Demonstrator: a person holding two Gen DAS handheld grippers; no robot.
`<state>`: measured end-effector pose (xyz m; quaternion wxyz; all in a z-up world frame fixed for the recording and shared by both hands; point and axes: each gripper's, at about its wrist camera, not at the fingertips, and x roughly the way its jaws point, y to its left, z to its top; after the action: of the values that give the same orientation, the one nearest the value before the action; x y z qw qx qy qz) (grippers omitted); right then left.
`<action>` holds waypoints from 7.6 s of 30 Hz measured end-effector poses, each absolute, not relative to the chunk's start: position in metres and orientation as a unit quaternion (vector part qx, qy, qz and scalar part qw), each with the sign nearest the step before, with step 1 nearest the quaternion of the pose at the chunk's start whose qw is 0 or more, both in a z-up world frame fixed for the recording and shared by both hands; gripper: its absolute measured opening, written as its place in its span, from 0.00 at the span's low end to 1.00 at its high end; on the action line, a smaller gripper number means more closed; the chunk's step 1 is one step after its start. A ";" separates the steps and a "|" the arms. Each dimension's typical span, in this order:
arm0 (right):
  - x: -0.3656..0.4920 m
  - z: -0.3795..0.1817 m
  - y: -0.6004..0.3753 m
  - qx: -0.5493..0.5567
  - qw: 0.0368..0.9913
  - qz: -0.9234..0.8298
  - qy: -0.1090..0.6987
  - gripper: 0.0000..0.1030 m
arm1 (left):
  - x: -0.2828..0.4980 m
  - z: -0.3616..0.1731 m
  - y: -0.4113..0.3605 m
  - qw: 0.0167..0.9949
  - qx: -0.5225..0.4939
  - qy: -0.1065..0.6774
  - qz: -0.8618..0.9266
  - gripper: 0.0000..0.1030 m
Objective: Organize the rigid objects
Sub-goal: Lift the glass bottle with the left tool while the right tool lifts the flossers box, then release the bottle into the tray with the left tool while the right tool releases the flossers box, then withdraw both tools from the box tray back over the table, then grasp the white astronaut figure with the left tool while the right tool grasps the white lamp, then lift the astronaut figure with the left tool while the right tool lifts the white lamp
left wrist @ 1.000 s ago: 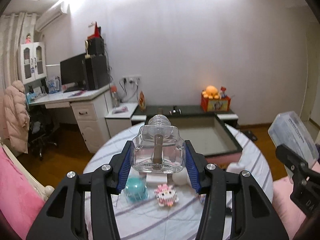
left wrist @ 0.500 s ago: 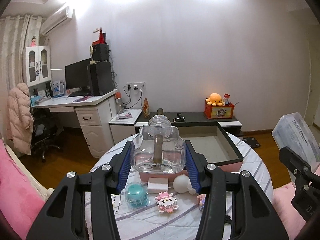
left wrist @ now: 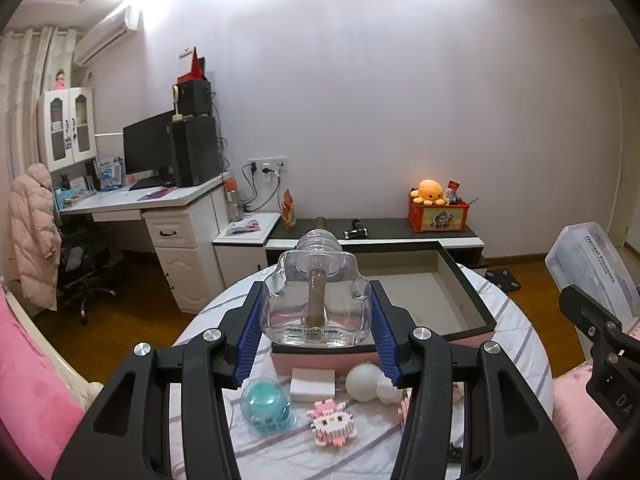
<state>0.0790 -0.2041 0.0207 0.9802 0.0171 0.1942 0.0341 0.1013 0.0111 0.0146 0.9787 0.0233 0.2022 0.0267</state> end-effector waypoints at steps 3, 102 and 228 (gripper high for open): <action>0.095 0.019 -0.203 0.020 0.979 0.034 0.202 0.62 | 0.124 0.014 0.013 0.977 0.025 0.210 0.020 0.49; 0.009 0.035 -0.179 0.003 0.992 0.011 0.126 0.82 | 0.019 0.017 0.007 0.991 0.039 0.130 0.002 0.97; 0.127 0.001 -0.217 0.060 0.954 0.067 0.285 0.55 | 0.136 -0.011 0.015 0.947 0.002 0.320 -0.039 0.72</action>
<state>0.1275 -0.2173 0.0007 0.9543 0.0597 0.2848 0.0673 0.1358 0.0149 -0.0111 0.9465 0.0022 0.3202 -0.0387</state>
